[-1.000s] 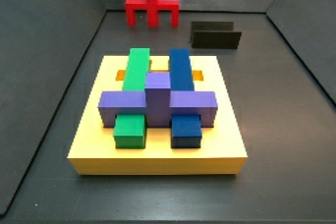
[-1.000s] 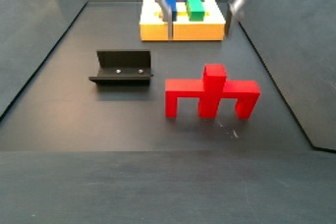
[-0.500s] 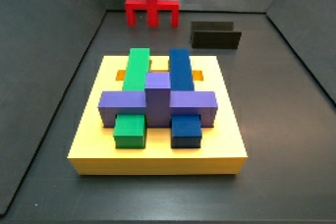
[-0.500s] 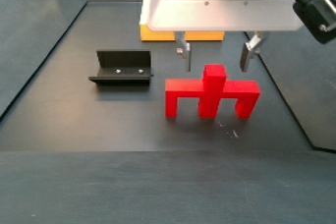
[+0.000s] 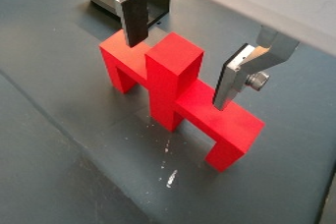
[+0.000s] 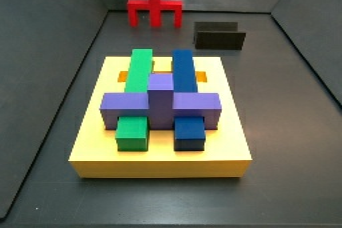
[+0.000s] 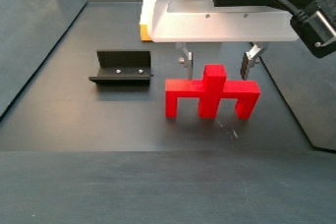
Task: Pick up the red object. Move up. Move to above the board. Insert the red object.
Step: Pick up the red object.
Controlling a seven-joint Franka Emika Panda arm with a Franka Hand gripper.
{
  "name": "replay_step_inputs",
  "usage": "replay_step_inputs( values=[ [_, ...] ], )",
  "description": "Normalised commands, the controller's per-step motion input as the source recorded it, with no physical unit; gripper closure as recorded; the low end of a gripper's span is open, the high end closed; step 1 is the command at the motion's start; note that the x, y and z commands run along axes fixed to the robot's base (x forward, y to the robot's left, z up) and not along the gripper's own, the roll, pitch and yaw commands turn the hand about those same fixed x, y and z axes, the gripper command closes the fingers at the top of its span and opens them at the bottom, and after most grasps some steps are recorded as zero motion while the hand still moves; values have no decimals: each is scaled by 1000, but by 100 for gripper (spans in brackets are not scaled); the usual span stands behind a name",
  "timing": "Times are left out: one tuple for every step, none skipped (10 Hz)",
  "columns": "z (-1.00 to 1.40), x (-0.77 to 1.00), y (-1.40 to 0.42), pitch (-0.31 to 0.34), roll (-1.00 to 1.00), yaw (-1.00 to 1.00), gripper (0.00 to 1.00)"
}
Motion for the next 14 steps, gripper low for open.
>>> replay_step_inputs(
  values=[
    [-100,23,0,0,0,126,0],
    [-71,0,0,0,0,43,0],
    [-91,0,0,-16,0,103,0],
    [-63,0,0,-9,0,97,0],
    [0,0,0,0,0,0,0],
    [0,0,0,0,0,0,100],
    [0,0,0,0,0,0,100],
    [0,0,0,0,0,0,100],
    [0,0,0,0,0,0,100],
    [0,0,0,0,0,0,100],
    [0,0,0,0,0,0,100],
    [0,0,0,0,0,0,100],
    [0,0,0,0,0,0,100],
    [0,0,0,0,0,0,100]
  ],
)
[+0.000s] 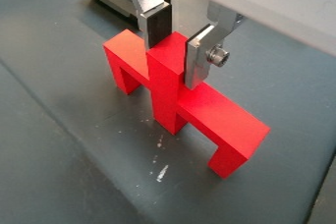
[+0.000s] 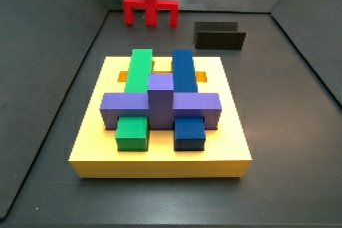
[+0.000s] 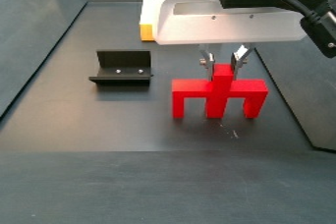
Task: Pick up the red object. Move up. Move to above the board. Insert the red object.
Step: Pick up the red object, then move up.
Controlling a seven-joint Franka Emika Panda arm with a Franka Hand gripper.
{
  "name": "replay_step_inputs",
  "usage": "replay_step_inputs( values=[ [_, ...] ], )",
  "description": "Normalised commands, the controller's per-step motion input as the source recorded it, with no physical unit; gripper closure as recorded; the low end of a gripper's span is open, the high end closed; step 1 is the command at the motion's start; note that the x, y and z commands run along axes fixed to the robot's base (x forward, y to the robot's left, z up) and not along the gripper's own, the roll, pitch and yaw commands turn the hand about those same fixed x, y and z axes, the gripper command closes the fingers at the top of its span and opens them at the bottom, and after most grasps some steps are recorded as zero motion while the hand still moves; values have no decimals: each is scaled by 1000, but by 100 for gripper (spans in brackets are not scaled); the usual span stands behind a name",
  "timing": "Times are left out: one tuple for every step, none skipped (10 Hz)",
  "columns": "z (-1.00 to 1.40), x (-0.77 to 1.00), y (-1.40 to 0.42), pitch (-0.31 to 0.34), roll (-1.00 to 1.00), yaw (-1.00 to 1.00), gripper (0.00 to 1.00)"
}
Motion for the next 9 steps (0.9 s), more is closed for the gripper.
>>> replay_step_inputs(
  values=[
    [0,0,0,0,0,0,100],
    [0,0,0,0,0,0,100],
    [0,0,0,0,0,0,100],
    [0,0,0,0,0,0,100],
    [0,0,0,0,0,0,100],
    [0,0,0,0,0,0,100],
    [0,0,0,0,0,0,100],
    [833,0,0,0,0,0,100],
    [751,-1,58,25,9,-43,100]
  ],
)
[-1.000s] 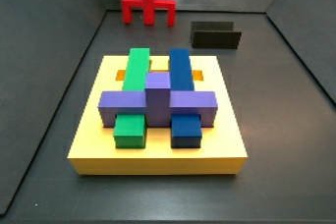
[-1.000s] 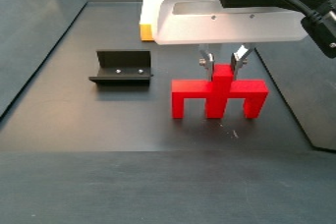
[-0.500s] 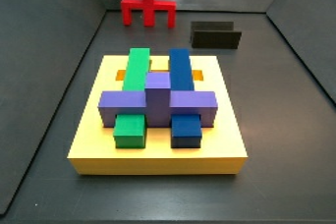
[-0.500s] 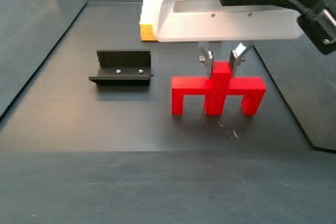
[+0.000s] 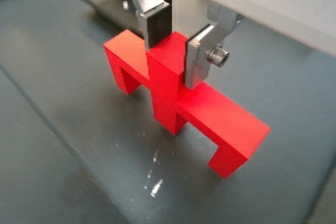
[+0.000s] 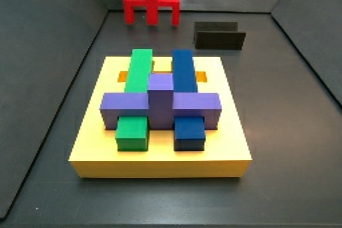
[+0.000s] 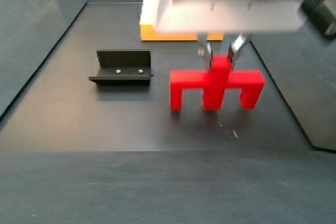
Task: Pick up the red object. Move up. Move to above the board. Insert the red object.
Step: Move up, then move to above the board.
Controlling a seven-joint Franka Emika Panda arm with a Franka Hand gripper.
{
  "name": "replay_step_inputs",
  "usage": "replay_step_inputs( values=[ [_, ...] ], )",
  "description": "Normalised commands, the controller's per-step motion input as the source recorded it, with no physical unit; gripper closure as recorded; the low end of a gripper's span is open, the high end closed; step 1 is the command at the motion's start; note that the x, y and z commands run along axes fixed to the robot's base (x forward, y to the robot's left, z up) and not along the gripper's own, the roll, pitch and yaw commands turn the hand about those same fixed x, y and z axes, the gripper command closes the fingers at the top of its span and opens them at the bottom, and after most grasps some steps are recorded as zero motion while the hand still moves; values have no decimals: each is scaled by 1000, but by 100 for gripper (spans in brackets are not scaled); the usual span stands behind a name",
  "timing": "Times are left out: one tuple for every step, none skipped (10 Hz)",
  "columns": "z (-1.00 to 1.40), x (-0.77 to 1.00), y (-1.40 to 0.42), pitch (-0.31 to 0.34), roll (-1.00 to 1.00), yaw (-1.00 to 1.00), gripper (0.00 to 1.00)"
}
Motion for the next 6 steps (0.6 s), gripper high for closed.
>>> replay_step_inputs(
  values=[
    [583,-10,58,40,21,-47,100],
    [205,31,29,31,24,-18,100],
    [1400,0,0,0,0,0,100],
    [1400,-22,-11,20,-13,3,100],
    [1400,-56,-14,20,13,9,100],
    [1400,1,-9,17,12,6,100]
  ],
)
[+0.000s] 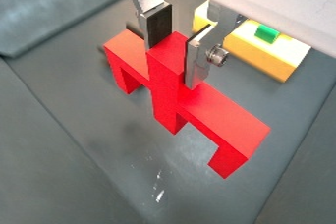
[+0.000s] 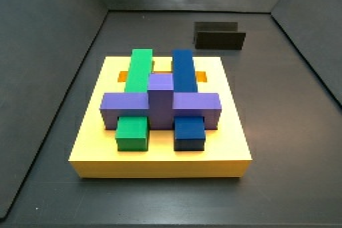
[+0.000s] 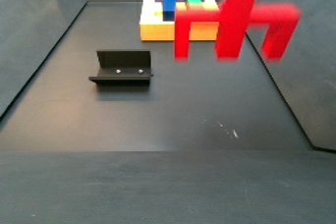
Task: Pick up the red object. Move up. Move to above the board. Insert the red object.
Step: Move to above the board.
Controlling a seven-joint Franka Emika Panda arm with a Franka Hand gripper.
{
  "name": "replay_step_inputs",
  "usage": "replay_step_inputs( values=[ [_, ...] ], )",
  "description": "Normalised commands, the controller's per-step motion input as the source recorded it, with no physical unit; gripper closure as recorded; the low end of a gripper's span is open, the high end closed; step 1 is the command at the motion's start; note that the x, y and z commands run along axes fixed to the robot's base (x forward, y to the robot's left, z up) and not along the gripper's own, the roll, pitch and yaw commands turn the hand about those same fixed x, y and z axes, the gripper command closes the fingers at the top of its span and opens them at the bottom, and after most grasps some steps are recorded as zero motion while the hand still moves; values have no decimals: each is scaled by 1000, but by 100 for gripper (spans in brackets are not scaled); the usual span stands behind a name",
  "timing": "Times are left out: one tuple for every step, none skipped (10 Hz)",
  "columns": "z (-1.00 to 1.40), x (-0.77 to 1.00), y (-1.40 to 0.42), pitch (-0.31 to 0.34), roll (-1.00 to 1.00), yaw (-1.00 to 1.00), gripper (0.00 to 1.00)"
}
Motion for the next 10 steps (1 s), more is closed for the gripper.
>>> replay_step_inputs(
  values=[
    [761,46,7,77,-6,-1,100],
    [422,42,0,89,1,-3,100],
    [265,42,0,75,2,1,100],
    [161,178,-1400,124,-65,-17,100],
    [134,172,-1400,102,-41,-9,100],
    [138,169,-1400,61,-12,-1,100],
    [143,170,-1400,32,-43,9,100],
    [148,172,-1400,39,1,4,100],
    [153,175,-1400,49,-1,12,100],
    [158,183,-1400,64,-22,7,100]
  ],
)
